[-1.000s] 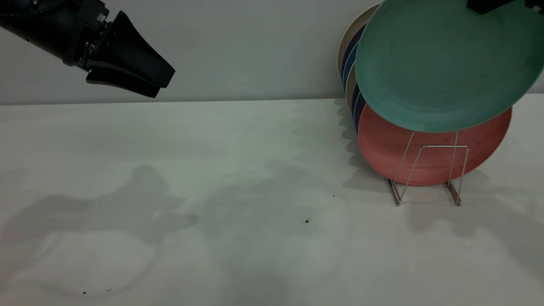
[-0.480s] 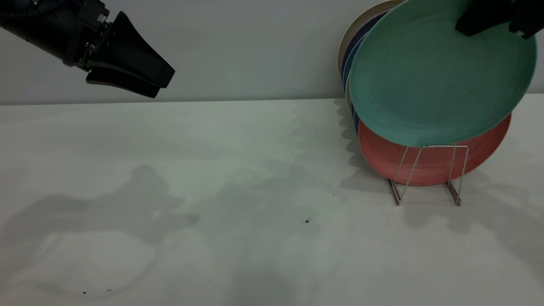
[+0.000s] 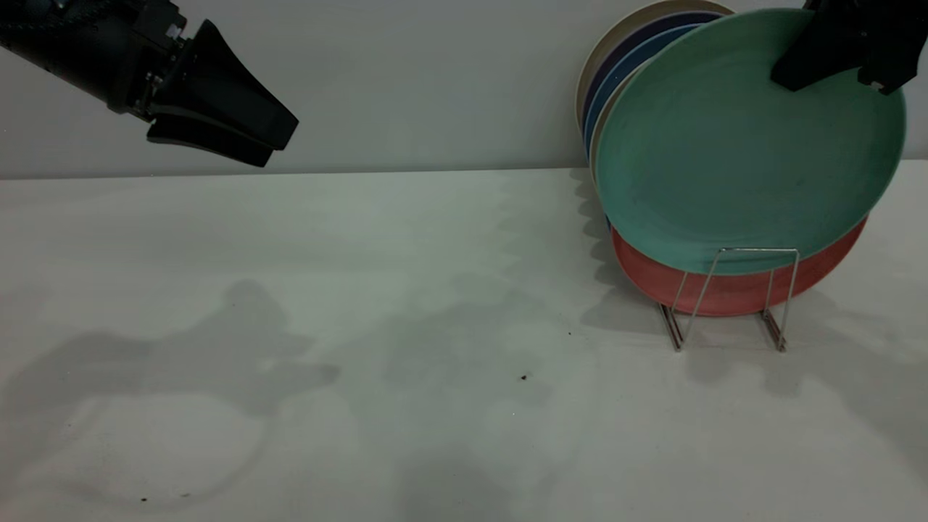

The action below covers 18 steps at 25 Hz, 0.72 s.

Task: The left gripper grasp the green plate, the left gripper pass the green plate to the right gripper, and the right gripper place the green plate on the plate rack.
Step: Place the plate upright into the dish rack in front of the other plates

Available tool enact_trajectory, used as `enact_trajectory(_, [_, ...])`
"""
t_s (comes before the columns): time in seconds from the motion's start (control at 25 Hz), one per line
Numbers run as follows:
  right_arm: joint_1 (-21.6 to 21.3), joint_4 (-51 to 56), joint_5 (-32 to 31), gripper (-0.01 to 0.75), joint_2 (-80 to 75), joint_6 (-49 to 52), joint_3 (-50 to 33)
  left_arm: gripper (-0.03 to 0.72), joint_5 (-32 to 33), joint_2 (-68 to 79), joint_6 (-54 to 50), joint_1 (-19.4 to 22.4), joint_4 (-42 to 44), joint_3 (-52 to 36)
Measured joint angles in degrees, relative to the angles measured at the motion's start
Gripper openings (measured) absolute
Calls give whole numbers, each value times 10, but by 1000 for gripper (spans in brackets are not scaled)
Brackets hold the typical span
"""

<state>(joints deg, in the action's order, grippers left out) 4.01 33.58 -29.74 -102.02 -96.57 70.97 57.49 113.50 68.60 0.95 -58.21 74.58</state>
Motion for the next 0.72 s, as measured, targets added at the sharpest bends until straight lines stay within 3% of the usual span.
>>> enact_trajectory(0.4, [0, 0, -11, 131, 0, 6, 0, 584, 0, 0, -6, 0, 0, 0])
enact_trajectory(0.72, [0, 0, -39, 345, 0, 16, 0, 584, 0, 0, -9, 0, 0, 0])
